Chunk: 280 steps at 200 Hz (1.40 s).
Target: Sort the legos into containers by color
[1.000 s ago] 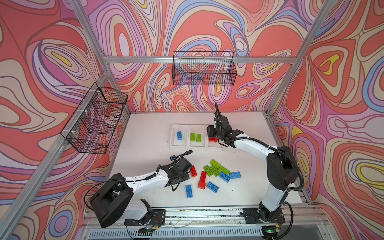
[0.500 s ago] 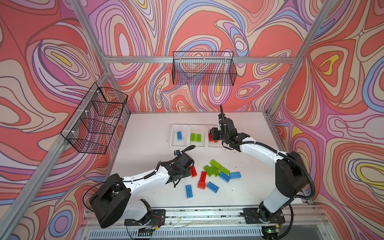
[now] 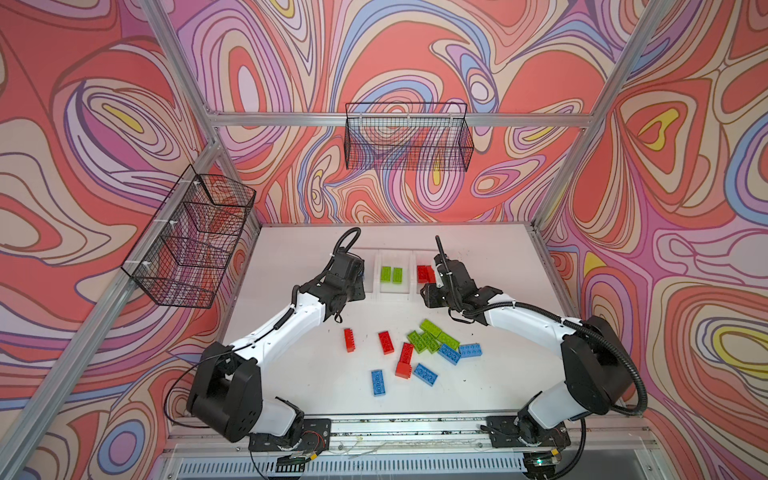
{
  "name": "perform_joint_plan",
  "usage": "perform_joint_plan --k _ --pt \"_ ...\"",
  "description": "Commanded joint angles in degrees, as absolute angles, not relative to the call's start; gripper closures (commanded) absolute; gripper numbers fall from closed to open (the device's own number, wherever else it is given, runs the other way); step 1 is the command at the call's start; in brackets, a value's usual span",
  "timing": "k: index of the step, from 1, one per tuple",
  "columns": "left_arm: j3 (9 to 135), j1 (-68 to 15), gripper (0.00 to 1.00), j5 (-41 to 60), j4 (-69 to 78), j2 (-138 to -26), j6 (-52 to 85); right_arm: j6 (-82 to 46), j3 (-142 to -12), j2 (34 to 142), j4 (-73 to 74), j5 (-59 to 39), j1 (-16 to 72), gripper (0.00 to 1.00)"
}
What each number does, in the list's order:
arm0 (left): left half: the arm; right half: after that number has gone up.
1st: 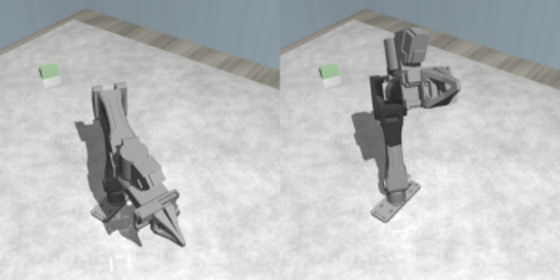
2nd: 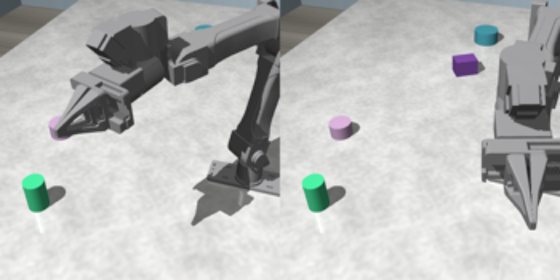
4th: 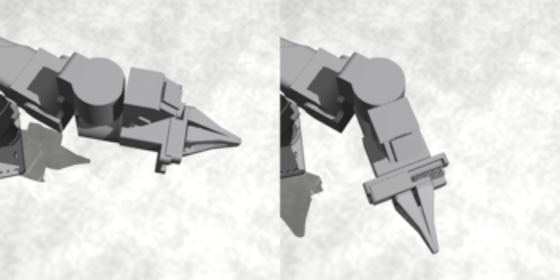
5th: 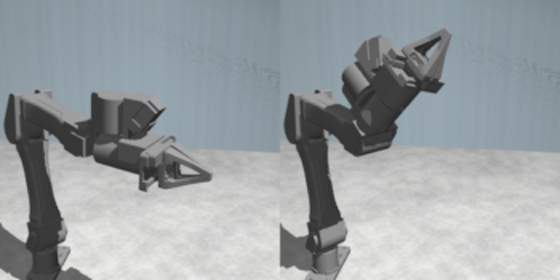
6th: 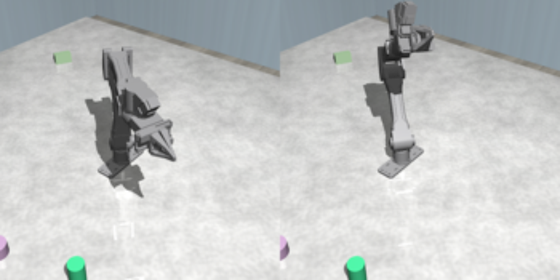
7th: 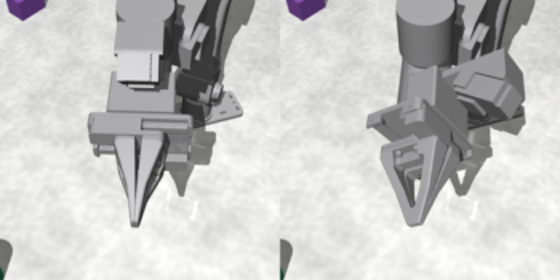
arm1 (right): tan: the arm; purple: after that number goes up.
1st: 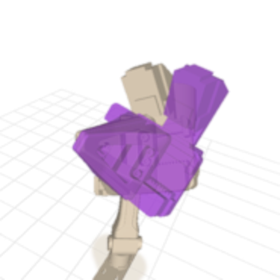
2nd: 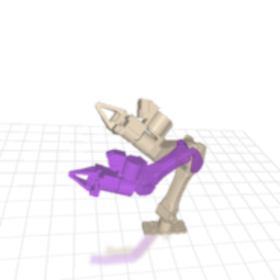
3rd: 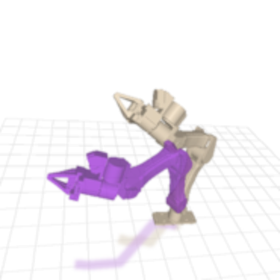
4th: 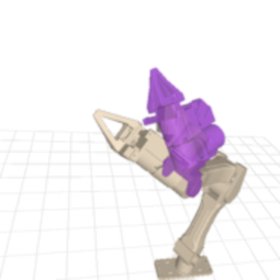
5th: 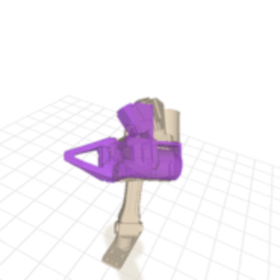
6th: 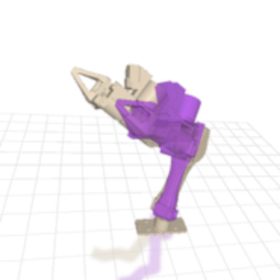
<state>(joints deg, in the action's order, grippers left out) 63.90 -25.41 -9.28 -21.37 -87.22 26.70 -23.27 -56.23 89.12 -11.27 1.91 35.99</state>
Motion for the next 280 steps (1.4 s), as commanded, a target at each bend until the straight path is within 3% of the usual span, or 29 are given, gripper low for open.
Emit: perform_joint_plan --k 1,84,129,166,280 --pt "70.04 -23.73 0.73 -5.59 -19.52 -94.03 18.59 -24.47 -54.99 87.53 -11.09 2.45 39.03 0.51" --pt "85.16 -21.15 0.68 0.60 -16.45 -113.05 20.73 -27.07 -54.23 87.14 -11.14 3.85 42.87 0.51" --pt "87.72 -20.80 0.43 -1.25 -18.05 -116.04 21.79 -26.91 -54.93 90.33 -13.65 4.91 46.50 0.48" --pt "83.90 -19.82 0.33 -5.20 -17.57 -109.46 21.57 -25.84 -56.69 93.75 -14.28 4.07 50.28 0.46" --pt "58.88 -15.06 0.32 -10.29 -19.91 -78.13 21.23 -21.79 -65.32 105.34 -19.05 4.89 58.04 0.35"
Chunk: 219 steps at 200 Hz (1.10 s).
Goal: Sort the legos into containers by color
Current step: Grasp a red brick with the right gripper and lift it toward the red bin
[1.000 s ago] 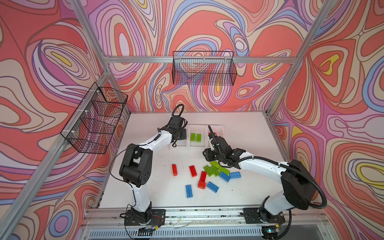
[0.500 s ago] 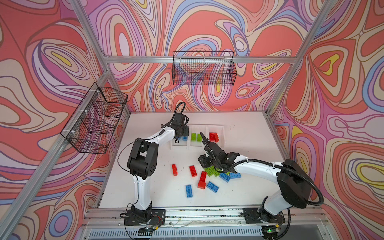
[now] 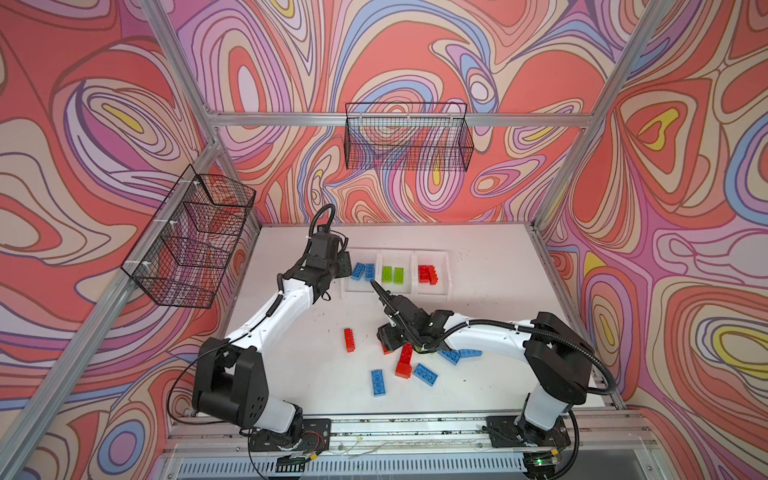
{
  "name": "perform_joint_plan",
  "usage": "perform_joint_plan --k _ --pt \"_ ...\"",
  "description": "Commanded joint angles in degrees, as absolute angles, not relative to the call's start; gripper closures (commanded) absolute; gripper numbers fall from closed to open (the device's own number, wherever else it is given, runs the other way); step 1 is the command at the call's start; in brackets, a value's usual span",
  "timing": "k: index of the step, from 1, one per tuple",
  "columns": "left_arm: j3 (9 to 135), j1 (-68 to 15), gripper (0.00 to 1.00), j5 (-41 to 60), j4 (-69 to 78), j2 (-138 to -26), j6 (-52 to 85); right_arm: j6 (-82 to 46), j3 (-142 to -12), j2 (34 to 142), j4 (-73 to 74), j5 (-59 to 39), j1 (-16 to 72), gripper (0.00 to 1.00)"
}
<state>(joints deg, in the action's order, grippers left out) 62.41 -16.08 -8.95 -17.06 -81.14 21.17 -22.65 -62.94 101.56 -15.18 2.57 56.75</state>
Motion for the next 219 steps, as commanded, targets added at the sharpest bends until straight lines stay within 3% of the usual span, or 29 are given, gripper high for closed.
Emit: perform_joint_plan --k 1,56,107,142,219 --pt "58.71 -14.96 0.32 -10.24 -19.97 -77.91 21.30 -21.79 -65.40 105.49 -19.19 5.08 58.11 0.35" --pt "52.31 -14.49 0.32 -8.32 -22.16 -72.82 24.48 -23.40 -68.54 110.90 -22.05 8.78 59.66 0.41" --pt "49.58 -14.50 0.33 -6.94 -22.83 -70.60 25.80 -24.37 -68.56 108.42 -22.09 10.14 59.61 0.67" --pt "49.77 -14.50 0.33 -7.91 -24.26 -67.76 23.61 -23.65 -71.21 104.12 -25.20 15.80 59.13 0.74" --pt "48.49 -18.22 0.33 -6.20 -25.20 -62.89 21.94 -18.50 -71.06 92.94 -24.30 12.40 38.51 0.75"
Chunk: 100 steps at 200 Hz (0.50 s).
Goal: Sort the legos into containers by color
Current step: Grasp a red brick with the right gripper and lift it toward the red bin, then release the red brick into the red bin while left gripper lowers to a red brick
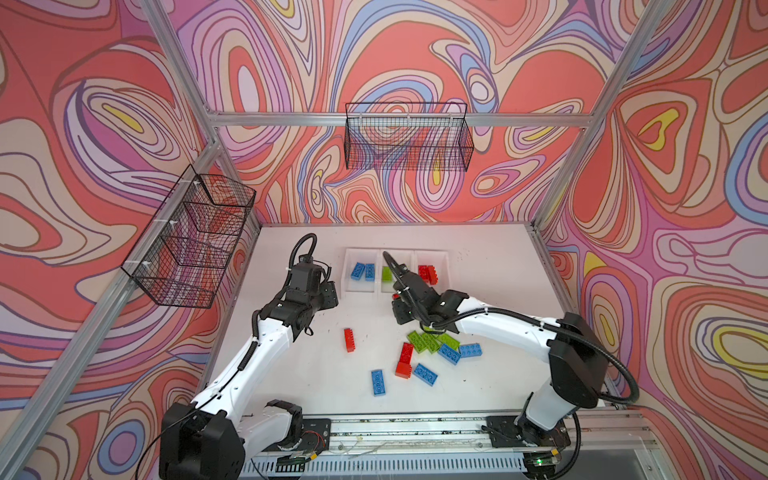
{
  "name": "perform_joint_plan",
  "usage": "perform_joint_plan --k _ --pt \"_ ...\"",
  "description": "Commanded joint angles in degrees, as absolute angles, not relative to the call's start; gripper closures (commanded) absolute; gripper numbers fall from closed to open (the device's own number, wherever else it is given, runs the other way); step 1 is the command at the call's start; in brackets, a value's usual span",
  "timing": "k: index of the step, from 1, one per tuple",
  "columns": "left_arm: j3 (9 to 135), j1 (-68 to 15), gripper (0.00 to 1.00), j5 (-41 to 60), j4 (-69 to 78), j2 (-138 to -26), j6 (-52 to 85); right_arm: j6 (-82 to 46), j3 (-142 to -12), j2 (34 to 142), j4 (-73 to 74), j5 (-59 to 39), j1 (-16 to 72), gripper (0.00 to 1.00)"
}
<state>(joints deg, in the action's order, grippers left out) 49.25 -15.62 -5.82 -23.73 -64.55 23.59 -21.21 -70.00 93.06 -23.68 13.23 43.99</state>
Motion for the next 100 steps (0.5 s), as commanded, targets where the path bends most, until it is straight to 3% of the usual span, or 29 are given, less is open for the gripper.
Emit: perform_joint_plan --k 1,100 --pt "48.46 -18.42 0.33 -6.31 -25.21 -62.87 21.91 -18.35 -71.17 93.01 -24.28 12.35 38.24 0.75" --pt "46.16 -31.34 0.34 -13.09 -31.18 -60.33 27.26 -14.70 -80.95 108.37 -20.44 7.07 26.55 0.74"
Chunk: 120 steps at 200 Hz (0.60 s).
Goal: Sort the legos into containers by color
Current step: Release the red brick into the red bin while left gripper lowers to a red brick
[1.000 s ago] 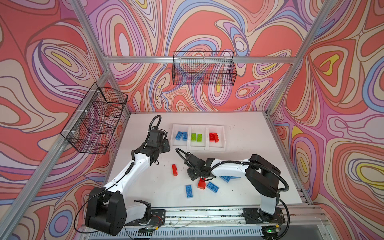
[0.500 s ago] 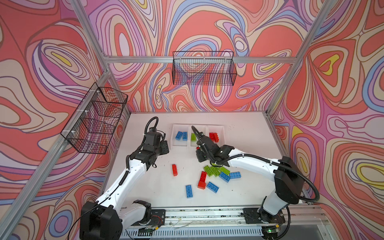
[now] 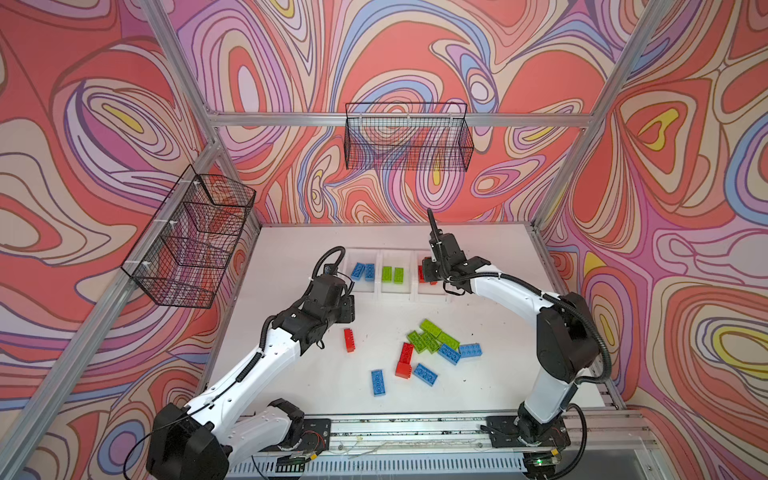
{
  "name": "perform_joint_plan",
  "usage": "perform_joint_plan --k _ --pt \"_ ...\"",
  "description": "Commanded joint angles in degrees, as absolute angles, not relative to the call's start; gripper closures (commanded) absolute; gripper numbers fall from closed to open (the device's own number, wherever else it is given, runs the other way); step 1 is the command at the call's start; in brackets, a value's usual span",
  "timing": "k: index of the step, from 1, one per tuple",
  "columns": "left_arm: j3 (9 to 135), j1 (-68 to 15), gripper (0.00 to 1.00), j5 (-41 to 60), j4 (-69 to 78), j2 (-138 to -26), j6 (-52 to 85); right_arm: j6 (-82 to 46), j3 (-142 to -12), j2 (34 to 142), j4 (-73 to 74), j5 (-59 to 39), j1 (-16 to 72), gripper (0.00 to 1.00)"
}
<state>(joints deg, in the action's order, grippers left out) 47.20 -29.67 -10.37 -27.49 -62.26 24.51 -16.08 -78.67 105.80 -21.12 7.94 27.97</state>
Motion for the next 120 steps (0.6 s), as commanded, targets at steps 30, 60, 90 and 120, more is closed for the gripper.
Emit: perform_joint_plan --k 30,60,90,120 --pt "45.07 -32.43 0.34 -13.27 -31.63 -59.44 28.81 -13.73 -82.93 110.45 -21.42 9.51 25.45 0.72" --pt "44.60 -33.03 0.34 -13.12 -30.82 -59.92 29.27 -13.10 -83.40 110.59 -21.64 11.72 24.91 0.54" --pt "44.69 -34.13 0.33 -10.62 -28.27 -62.81 28.09 -13.10 -82.49 109.11 -21.06 12.13 24.84 0.42" --pt "46.75 -37.81 0.33 -9.49 -25.60 -67.65 26.10 -13.10 -80.33 105.97 -20.44 13.07 24.63 0.40"
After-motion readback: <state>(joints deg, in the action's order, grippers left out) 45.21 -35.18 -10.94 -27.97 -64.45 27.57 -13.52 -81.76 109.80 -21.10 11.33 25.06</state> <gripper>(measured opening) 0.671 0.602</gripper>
